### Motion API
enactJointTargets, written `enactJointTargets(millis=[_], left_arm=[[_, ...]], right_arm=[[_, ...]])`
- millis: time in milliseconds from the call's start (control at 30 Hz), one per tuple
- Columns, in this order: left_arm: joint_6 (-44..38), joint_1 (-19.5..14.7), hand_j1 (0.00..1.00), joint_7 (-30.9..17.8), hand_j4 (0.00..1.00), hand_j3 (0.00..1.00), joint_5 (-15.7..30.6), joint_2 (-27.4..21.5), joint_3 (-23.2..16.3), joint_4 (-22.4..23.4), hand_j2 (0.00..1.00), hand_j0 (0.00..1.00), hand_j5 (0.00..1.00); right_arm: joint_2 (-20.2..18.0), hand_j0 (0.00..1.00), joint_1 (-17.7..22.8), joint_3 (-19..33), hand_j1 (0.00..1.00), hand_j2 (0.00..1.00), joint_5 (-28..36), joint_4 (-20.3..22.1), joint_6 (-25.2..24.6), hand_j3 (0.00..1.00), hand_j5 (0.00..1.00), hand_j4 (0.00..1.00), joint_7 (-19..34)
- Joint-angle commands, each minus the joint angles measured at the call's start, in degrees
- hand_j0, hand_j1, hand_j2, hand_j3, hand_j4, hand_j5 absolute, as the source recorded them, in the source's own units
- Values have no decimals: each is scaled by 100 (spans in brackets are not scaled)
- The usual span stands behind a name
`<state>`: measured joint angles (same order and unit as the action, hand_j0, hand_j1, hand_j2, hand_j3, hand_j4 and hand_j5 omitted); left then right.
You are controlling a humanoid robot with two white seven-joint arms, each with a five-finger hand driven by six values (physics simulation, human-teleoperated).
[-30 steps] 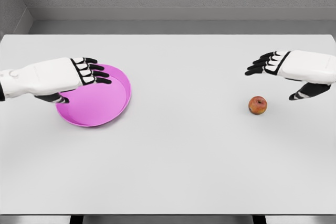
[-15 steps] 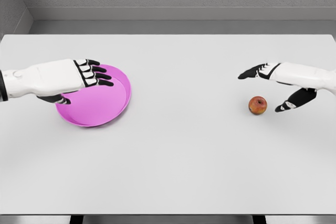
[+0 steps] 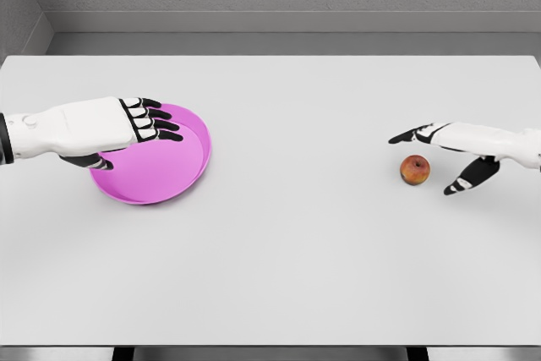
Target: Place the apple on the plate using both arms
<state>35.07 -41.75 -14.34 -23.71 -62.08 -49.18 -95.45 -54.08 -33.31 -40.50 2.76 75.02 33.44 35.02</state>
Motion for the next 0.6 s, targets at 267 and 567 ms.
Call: enactJointTargets(millis=[267,567], left_arm=[[-7,0,100,1,100,100,24,3,5,9,100,100,100],[-7,9,100,-113,100,100,33,65,5,9,100,100,100]], right_arm=[[319,100,-70,-54,100,100,-223,-268,-4,100,100,100,-2],[389,100,-114,-116,100,100,-232,-427,-4,100,100,100,-2]])
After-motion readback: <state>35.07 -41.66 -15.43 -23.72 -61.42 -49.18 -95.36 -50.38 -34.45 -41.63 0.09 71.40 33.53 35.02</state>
